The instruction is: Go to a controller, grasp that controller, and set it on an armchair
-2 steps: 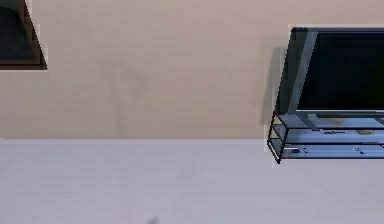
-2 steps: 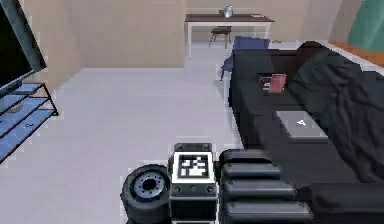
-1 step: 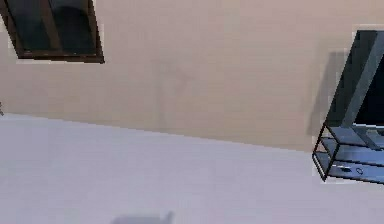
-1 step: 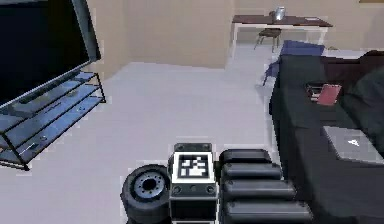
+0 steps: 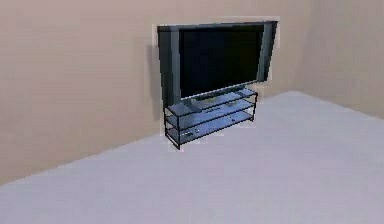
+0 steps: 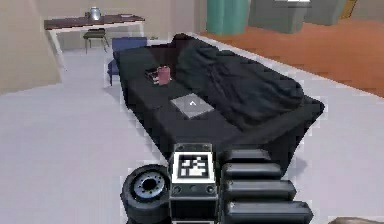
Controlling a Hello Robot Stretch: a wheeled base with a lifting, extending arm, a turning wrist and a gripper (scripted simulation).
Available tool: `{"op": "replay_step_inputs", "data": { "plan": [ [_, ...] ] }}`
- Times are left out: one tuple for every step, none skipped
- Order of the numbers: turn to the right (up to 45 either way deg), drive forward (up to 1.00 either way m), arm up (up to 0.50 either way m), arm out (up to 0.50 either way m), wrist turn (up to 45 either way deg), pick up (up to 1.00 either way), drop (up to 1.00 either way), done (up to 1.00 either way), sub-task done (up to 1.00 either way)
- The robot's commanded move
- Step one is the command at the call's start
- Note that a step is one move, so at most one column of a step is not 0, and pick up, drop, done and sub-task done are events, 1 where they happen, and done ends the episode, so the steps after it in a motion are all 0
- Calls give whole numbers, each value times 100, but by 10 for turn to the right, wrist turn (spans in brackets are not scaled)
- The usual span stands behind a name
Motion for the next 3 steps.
{"op": "replay_step_inputs", "data": {
  "plan": [
    [450,0,0,0,0,0,0,0,0],
    [450,0,0,0,0,0,0,0,0],
    [60,0,0,0,0,0,0,0,0]
  ]
}}
